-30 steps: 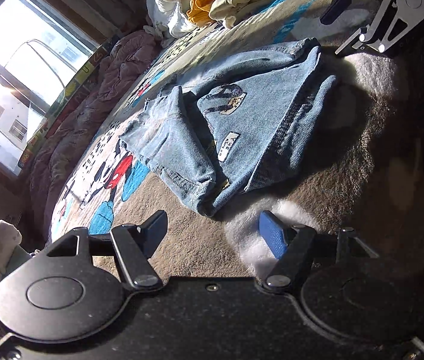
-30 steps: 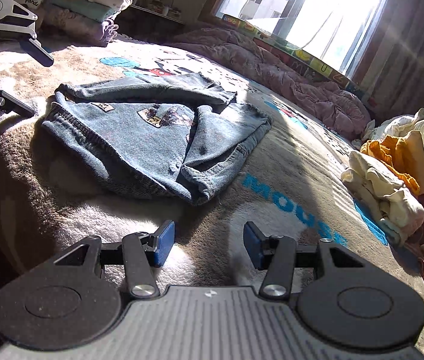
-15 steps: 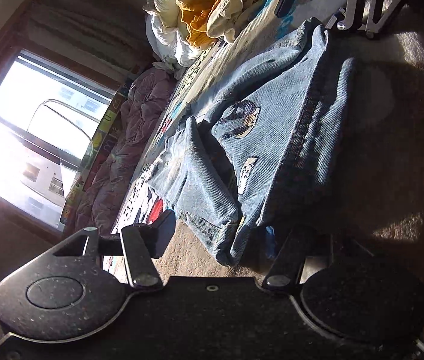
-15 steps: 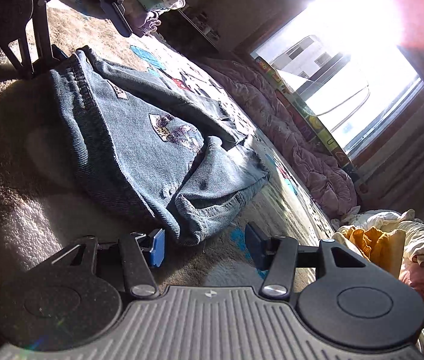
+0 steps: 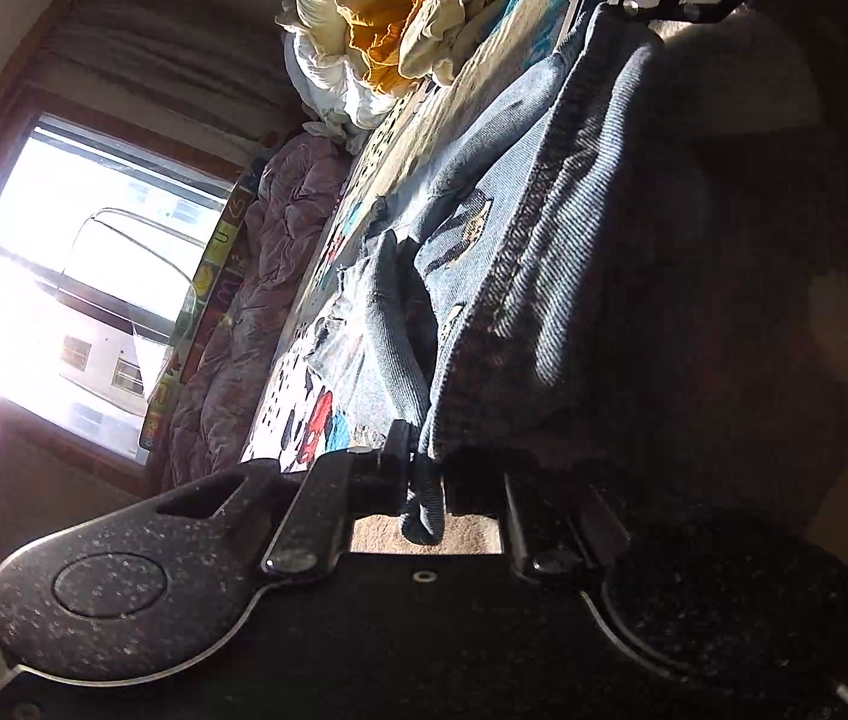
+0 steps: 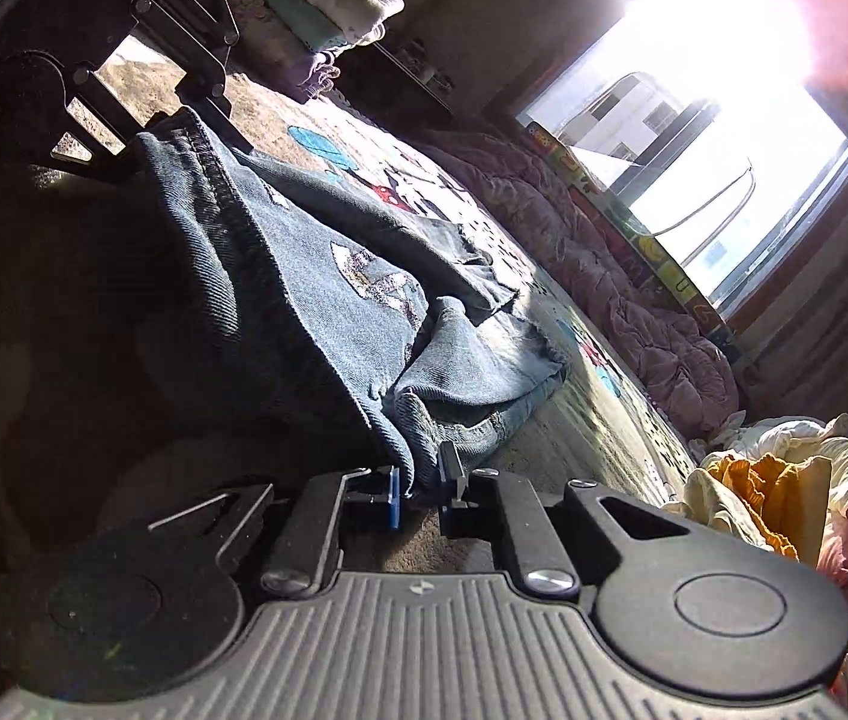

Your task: Fold clothes

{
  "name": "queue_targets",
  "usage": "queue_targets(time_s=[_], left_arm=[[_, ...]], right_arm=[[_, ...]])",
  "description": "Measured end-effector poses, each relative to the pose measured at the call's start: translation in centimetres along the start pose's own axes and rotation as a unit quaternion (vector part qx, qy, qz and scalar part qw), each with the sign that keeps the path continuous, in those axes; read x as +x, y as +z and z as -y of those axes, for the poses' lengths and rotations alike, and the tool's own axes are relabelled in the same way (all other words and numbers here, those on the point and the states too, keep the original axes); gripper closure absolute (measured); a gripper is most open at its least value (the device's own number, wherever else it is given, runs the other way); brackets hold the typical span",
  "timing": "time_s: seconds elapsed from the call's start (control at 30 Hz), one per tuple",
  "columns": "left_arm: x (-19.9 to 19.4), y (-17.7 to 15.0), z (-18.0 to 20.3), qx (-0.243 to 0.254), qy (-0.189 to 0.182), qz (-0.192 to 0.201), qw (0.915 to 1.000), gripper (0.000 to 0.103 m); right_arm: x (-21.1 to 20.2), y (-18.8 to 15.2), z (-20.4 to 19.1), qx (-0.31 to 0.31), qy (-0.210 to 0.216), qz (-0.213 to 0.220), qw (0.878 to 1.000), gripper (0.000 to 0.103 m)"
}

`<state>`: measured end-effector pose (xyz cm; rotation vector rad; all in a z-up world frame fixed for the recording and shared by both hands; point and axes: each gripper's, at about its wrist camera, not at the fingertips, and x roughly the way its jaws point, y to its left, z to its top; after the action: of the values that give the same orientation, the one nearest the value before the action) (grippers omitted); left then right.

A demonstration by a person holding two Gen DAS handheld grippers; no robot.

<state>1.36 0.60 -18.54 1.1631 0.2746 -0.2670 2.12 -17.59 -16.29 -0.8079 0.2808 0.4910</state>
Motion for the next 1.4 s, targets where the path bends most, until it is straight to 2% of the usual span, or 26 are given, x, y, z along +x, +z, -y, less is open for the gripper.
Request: queue_targets(time_s=[0.17, 0.27, 0.4, 0.47, 0.57, 0.7, 0.83, 0.9, 1.1, 1.27, 1.4], left_arm=[[-4.1, 0.5, -2.5, -0.034, -0.024, 0.017, 0.999, 0.092], [-4.8, 0.7, -4.9, -0.072, -0.038, 0.031, 0.9962, 0.092], [-3.1, 0.8, -9.1, -0.145, -0.07, 0.064, 0.9849, 0.091], [-1.9, 0.9, -11.2, -0.181, -0.088, 0.081, 0.9763, 0.091], [0.3, 0.6, -14.4, -0.26, -0.132, 0.104, 0.9508, 0.091], [4.7, 0.0, -17.7, -0.362, -0.185, 0.119, 0.9059, 0.091], [9.3, -0.7, -19.8, -0.44, -0.218, 0.12, 0.8625, 0.091], [11.1, -1.0, -20.7, -0.466, -0.228, 0.121, 0.8461, 0.091], [15.9, -2.1, -22.6, -0.529, -0.241, 0.12, 0.8051, 0.092], [20.4, -3.4, -23.1, -0.574, -0.248, 0.113, 0.7721, 0.092], [23.2, -4.4, -22.6, -0.598, -0.254, 0.104, 0.7534, 0.093]], right_arm=[[-4.4, 1.1, 0.6, 0.016, -0.003, 0.02, 1.0, 0.09], [-5.6, 1.8, 2.5, 0.056, -0.011, 0.036, 0.998, 0.09], [-4.9, 2.2, 5.6, 0.118, 0.018, 0.061, 0.991, 0.09], [-4.4, 2.3, 7.1, 0.158, 0.019, 0.075, 0.984, 0.09], [-3.1, 2.2, 10.4, 0.24, 0.031, 0.101, 0.965, 0.09], [-0.7, 1.9, 14.0, 0.329, 0.063, 0.124, 0.934, 0.09], [3.1, 1.1, 17.9, 0.409, 0.102, 0.134, 0.897, 0.091], [5.3, 0.9, 19.4, 0.438, 0.118, 0.135, 0.881, 0.091], [12.2, 0.6, 22.5, 0.494, 0.151, 0.136, 0.845, 0.092], [17.4, 0.0, 24.2, 0.527, 0.172, 0.119, 0.824, 0.092], [20.9, -1.1, 24.4, 0.549, 0.181, 0.109, 0.809, 0.092]])
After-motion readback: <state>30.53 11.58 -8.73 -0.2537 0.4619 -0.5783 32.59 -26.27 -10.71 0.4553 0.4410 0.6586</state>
